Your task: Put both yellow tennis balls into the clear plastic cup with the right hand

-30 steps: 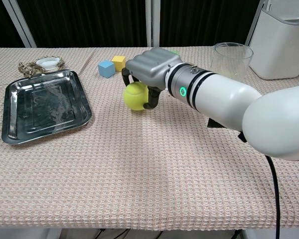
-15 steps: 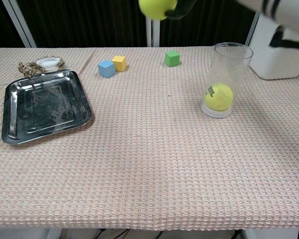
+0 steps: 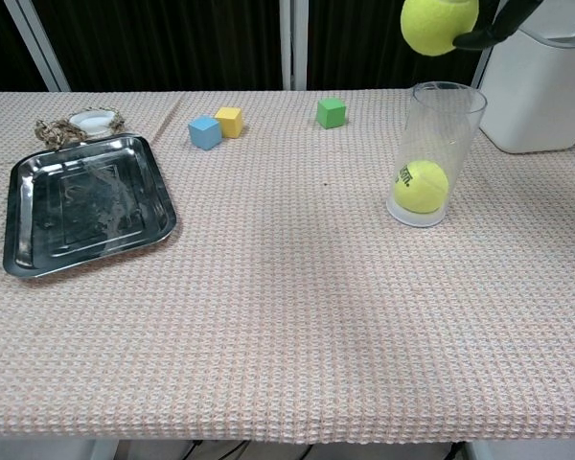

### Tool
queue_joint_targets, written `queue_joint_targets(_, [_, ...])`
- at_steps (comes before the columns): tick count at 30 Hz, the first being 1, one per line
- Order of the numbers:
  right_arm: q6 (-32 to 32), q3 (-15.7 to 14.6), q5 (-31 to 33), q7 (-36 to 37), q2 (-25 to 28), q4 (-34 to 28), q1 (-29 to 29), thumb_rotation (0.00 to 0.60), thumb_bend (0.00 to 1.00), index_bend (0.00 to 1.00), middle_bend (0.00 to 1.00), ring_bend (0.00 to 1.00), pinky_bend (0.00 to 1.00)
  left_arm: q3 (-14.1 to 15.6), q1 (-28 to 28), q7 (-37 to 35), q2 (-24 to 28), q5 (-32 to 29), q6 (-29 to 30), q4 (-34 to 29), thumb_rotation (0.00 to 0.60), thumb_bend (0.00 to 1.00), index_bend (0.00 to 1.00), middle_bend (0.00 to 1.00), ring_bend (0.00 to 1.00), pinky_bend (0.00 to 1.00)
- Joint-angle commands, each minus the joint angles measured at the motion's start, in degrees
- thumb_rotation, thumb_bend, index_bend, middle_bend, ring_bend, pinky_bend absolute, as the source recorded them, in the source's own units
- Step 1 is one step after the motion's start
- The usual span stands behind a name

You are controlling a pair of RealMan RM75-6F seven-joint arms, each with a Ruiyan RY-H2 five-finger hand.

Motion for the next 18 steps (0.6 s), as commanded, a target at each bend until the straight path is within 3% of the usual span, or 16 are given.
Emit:
queue_joint_targets(1, [-0.3, -0.2, -0.1, -0.1, -0.2, 0.5, -0.3, 0.600, 0.32, 0.65, 0.57, 0.50, 0.65, 0.1, -0.1, -0.2, 0.0, 0.1, -0.2, 0.1, 0.600, 0.05, 0.06, 0.01, 0.00, 0.00])
queue_joint_targets(7, [-0.8, -0.5, 0.8, -1.4, -0.6, 0.7, -0.5, 0.600, 0.30, 0.63, 0.57, 0.50, 0.65, 0.2, -0.1, -0.4, 0.0, 0.1, -0.2, 0.3, 0.600, 0.05, 0.06, 0.01, 0.00, 0.00])
queue_joint_targets(13, [-2.2, -1.0, 1.7, -1.0, -0.1, 0.3, -0.9, 0.600, 0.21, 0.60, 0.55, 0.50, 0.65, 0.2, -0.1, -0.7, 0.1, 0.1, 0.0, 0.3, 0.600, 0.05, 0.06, 0.01, 0.00, 0.00])
queue_joint_targets(18, [-3.4, -1.0, 2.0, 0.3, 0.4, 0.0, -1.2, 0.600, 0.15, 0.45, 0.49, 0.45, 0.60, 0.3, -0.1, -0.6, 0.0, 0.1, -0.2, 0.4, 0.600, 0.05, 0.06, 0.01, 0.00, 0.00])
